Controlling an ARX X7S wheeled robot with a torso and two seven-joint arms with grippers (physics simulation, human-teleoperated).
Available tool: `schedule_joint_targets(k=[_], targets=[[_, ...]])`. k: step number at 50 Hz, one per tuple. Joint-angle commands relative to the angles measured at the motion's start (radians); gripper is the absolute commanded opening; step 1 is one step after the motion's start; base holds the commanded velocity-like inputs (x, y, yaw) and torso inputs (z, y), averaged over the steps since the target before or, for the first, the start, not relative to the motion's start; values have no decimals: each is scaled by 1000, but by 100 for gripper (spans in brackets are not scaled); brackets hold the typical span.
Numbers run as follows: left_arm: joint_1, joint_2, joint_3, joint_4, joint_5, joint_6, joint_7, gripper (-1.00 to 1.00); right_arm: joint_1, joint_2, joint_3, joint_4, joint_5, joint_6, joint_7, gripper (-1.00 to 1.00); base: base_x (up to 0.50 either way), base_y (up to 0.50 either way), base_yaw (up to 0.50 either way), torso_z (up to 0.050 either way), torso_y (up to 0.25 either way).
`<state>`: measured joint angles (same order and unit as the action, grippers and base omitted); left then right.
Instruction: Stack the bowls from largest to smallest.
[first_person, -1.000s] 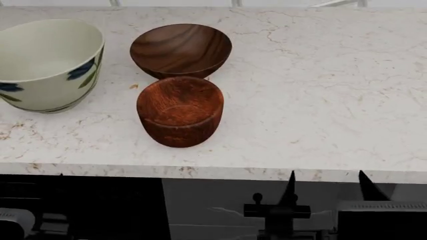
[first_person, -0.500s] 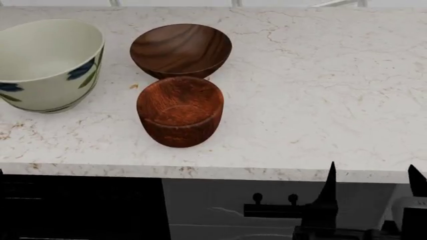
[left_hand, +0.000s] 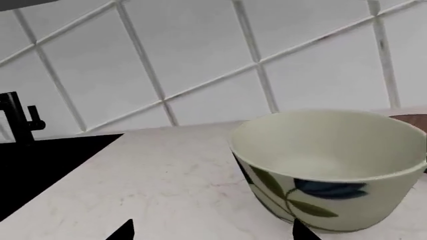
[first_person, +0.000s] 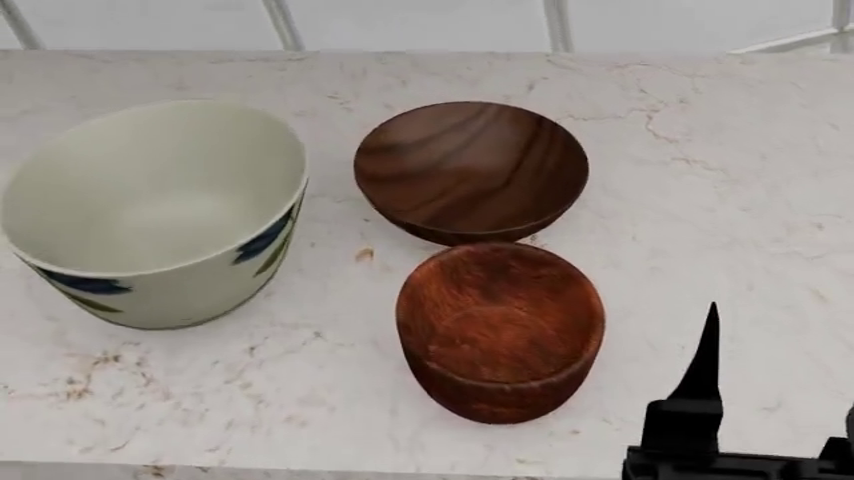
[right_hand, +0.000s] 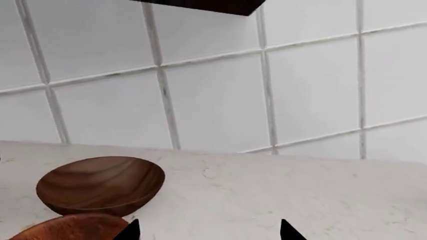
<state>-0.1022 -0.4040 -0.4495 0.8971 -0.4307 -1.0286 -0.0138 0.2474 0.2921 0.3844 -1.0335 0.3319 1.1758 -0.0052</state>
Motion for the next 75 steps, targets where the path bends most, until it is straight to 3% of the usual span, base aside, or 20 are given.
schedule_joint_targets(k=[1,21,25,28,31,34,40,43,48,52,59,62,75], targets=[[-6,-12,-46,30,-33,-40,-1,100,-18,93,36,-10,208,-26,167,100,500,62,0,0,0],[-10,-35,-146,83,-100,-112,4,100,-46,223,23,-8,431,-81,368,100,500,62,0,0,1],[-19,-42,-214,110,-145,-154,14,100,16,263,127,-6,687,11,513,100,23,4,0,0,3],[-13,-46,-221,114,-157,-157,16,100,82,268,52,61,719,68,531,100,0,0,0,0,0],[-18,-52,-247,127,-183,-176,19,100,352,257,43,207,988,254,734,100,0,0,0,0,0],[-17,-57,-254,136,-202,-183,14,100,573,272,-65,339,1054,330,824,100,0,0,0,0,0],[3,-68,-274,133,-225,-171,10,100,823,285,-323,587,935,337,683,100,0,0,0,0,0],[11,-68,-270,132,-238,-163,8,100,913,204,-325,850,979,378,725,100,0,0,0,0,0],[29,-75,-275,129,-242,-144,3,100,1028,155,-372,1113,1030,385,809,100,0,0,0,0,0],[35,-79,-276,130,-254,-135,-4,100,1147,152,-528,1301,989,389,713,100,0,0,0,0,0],[47,-77,-269,109,-258,-99,1,100,1366,109,-891,1652,749,279,384,100,0,0,0,0,0],[44,-80,-272,109,-265,-101,-5,100,1401,68,-985,1770,670,201,280,100,0,0,0,0,0],[50,-87,-265,104,-291,-90,-13,100,1397,-6,-1113,1991,540,50,156,100,0,0,0,0,0]])
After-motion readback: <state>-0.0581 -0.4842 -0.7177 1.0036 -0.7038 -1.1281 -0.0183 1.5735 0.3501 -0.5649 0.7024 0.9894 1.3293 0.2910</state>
